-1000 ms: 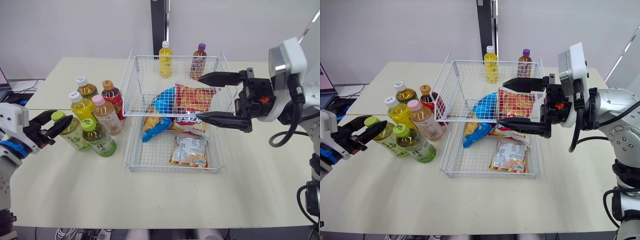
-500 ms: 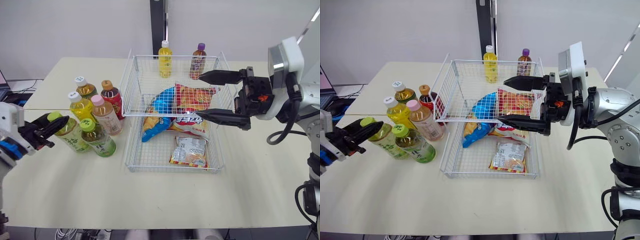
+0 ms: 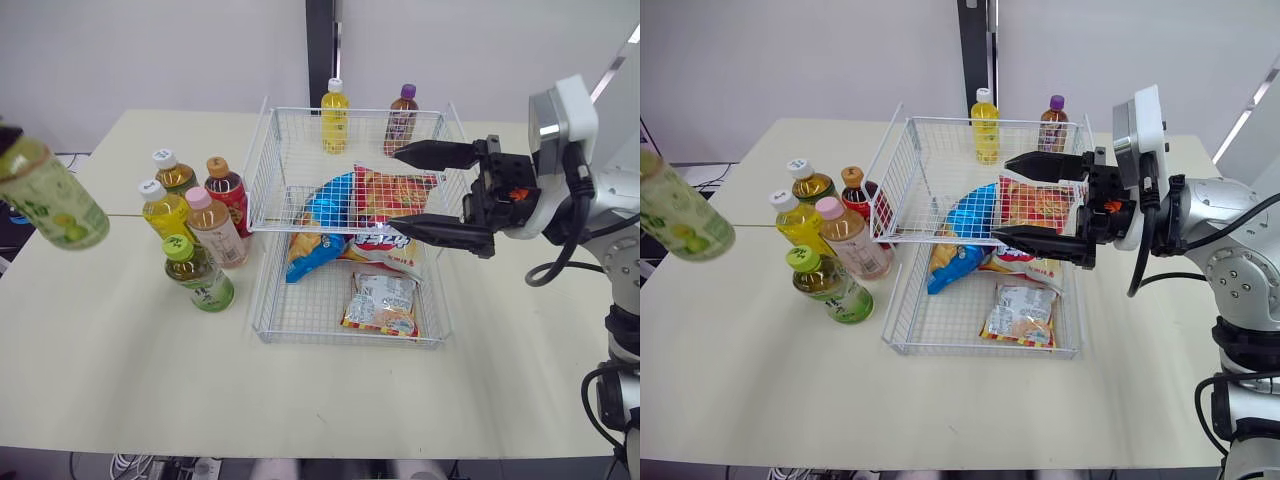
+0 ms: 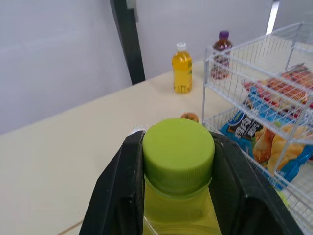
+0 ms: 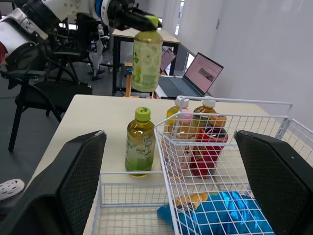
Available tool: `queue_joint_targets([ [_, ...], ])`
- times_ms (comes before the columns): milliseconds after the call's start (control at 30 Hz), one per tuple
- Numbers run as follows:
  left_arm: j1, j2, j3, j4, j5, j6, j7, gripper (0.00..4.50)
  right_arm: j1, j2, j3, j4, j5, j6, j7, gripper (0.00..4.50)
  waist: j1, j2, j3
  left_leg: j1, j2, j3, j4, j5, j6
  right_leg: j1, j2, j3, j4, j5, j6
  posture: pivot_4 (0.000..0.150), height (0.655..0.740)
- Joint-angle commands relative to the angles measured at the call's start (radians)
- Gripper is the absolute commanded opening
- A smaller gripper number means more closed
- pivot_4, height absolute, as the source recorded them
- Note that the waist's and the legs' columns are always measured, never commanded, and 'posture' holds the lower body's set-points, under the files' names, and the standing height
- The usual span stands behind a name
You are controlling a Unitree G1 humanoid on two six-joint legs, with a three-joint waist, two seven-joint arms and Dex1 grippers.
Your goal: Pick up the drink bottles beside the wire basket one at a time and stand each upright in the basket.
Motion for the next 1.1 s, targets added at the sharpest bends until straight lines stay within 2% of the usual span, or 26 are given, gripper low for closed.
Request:
queue_joint_targets([
  [33, -0.330, -0.010, -0.213, 0.037, -0.015, -0.026, -0.026, 1.37, -0.020, -0.022, -0.037, -0.019, 0.003, 0.001, -0.022, 4.50, 0.006, -0.001, 0.001, -0.001, -0.001, 0.000, 0.001, 0.000, 0.000, 0.000, 0.000, -0.001, 0.000, 0.000, 0.000, 0.150, 0.7400],
  [100, -0.574, -0.095, -0.351, 0.081, 0.037, -0.018, -0.041, 1.37, -0.012, -0.034, -0.052, -0.031, 0.005, 0.008, -0.037, 4.50, 0.014, -0.002, 0.001, -0.003, -0.002, 0.000, 0.002, 0.000, 0.000, -0.001, 0.002, -0.003, 0.000, 0.000, 0.001, 0.150, 0.7400],
  [200, -0.847, -0.226, -0.496, 0.183, 0.137, -0.030, -0.089, 1.37, 0.019, -0.056, -0.085, -0.064, 0.014, 0.015, -0.068, 4.50, 0.026, -0.003, 0.001, -0.007, -0.002, -0.002, 0.006, 0.000, 0.000, -0.001, 0.004, -0.005, 0.001, 0.001, 0.001, 0.150, 0.7400],
  [367, -1.106, -0.452, -0.607, 0.390, 0.256, -0.122, -0.156, 1.37, 0.085, -0.106, -0.165, -0.136, 0.027, 0.032, -0.131, 4.50, 0.024, -0.003, 0.003, -0.008, -0.003, -0.001, 0.006, 0.000, 0.000, -0.002, 0.004, -0.003, -0.001, 0.001, 0.001, 0.150, 0.7400],
  [467, -1.180, -0.582, -0.623, 0.499, 0.309, -0.205, -0.181, 1.37, 0.110, -0.128, -0.212, -0.174, 0.035, 0.047, -0.189, 4.50, 0.022, -0.002, 0.004, -0.008, -0.003, 0.000, 0.006, 0.000, 0.000, -0.003, 0.004, -0.003, -0.001, 0.001, 0.001, 0.150, 0.7400],
  [700, -1.274, -0.876, -0.572, 0.727, 0.362, -0.425, -0.086, 1.37, 0.215, -0.162, -0.315, -0.293, 0.067, 0.093, -0.348, 4.50, 0.019, -0.003, 0.006, -0.010, -0.003, 0.001, 0.006, 0.000, 0.000, -0.005, 0.004, 0.000, 0.000, 0.001, 0.001, 0.150, 0.7400],
  [900, -1.280, -1.045, -0.564, 0.844, 0.422, -0.581, -0.034, 1.37, 0.314, -0.186, -0.396, -0.385, 0.117, 0.134, -0.462, 4.50, 0.016, -0.002, 0.007, -0.010, -0.004, 0.002, 0.005, 0.000, 0.000, -0.007, 0.003, 0.001, 0.000, 0.001, 0.001, 0.150, 0.7400],
  [1100, -1.313, -1.167, -0.557, 0.935, 0.487, -0.661, 0.069, 1.37, 0.396, -0.193, -0.463, -0.449, 0.181, 0.152, -0.574, 4.50, 0.021, -0.002, 0.008, -0.010, -0.004, 0.003, 0.006, 0.000, 0.000, -0.006, 0.002, 0.002, 0.000, 0.001, 0.001, 0.150, 0.7400],
])
